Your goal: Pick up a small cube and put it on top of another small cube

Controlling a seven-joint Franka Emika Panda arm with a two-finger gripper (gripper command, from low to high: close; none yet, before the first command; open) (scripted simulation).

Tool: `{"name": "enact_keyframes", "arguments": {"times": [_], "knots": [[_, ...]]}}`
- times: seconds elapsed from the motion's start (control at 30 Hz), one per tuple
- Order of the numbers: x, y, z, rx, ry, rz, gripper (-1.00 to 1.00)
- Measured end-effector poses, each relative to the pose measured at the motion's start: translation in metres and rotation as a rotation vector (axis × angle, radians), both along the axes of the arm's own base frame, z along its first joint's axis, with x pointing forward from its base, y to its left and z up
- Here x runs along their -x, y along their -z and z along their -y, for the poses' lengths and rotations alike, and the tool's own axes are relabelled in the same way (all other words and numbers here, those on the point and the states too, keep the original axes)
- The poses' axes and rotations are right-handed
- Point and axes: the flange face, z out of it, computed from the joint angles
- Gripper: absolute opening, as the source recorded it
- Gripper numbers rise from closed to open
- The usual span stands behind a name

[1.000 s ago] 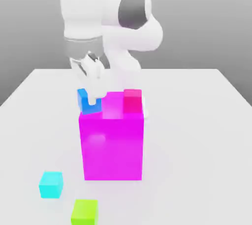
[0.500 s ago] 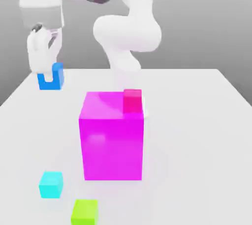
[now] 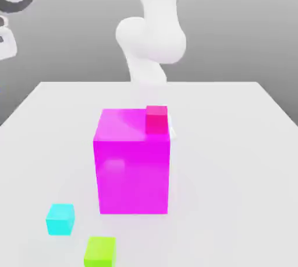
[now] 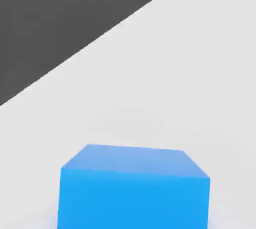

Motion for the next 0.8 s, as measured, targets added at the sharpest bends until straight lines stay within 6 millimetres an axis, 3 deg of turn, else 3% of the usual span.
{"name": "enact_keyframes", "arguments": {"times": [0.2, 0.43, 0.63, 0.8], "knots": [[0.101, 0.020, 0.069, 0.003, 0.309, 0.000, -1.00], [0.223, 0.049, 0.117, 0.006, 0.628, 0.003, -1.00], [0.343, 0.081, 0.130, 0.010, 0.908, 0.009, -1.00], [0.451, 0.110, 0.117, 0.013, 1.150, 0.016, -1.00]]}}
